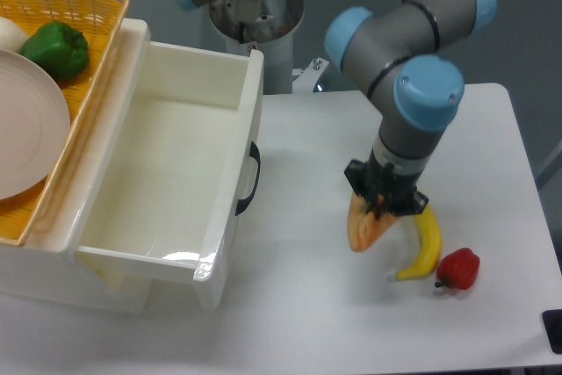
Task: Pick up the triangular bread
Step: 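Lift the held bread slice up off the table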
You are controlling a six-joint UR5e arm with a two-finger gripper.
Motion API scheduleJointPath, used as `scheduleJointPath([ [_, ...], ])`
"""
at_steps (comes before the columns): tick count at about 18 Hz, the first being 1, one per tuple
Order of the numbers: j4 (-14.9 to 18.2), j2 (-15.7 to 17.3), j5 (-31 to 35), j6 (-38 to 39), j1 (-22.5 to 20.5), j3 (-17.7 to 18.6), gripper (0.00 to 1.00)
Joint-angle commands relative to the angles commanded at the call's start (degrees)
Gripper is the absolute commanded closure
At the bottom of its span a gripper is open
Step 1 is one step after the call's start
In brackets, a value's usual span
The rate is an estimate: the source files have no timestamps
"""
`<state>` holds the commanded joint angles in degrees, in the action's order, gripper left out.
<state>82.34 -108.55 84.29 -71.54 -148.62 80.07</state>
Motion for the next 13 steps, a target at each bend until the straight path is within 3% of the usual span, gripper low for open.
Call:
scheduleJointPath([
  [7, 4.1, 3.0, 0.4, -0.4, 3.2, 1.3, 0.98],
  [13, 4.5, 4.8, 1.3, -0.6, 3.3, 4.1, 0.98],
])
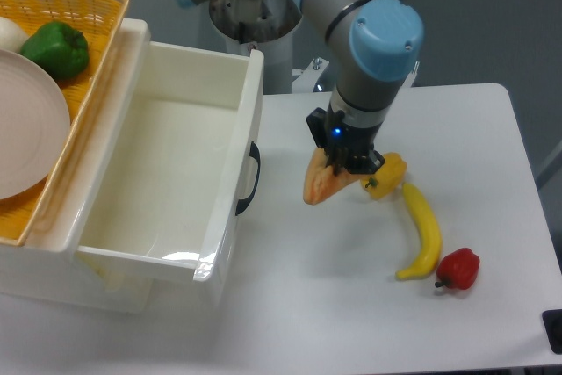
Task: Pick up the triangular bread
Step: 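Lift the held bread slice up off the table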
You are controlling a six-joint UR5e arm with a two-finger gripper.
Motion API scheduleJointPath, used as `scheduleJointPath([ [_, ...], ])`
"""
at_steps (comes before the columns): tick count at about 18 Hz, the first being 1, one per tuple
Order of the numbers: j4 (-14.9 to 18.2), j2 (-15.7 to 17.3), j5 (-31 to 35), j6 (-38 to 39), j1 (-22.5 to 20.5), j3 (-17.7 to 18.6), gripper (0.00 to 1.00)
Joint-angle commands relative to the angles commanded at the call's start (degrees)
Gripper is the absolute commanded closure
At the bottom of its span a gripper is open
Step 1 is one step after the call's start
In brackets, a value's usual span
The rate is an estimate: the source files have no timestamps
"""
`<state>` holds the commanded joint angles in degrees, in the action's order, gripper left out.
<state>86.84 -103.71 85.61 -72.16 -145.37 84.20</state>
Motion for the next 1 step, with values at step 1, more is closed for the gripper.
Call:
scheduleJointPath([
  [1, -0.1, 0.1, 0.3, 0.0, 0.0, 0.5, 0.98],
])
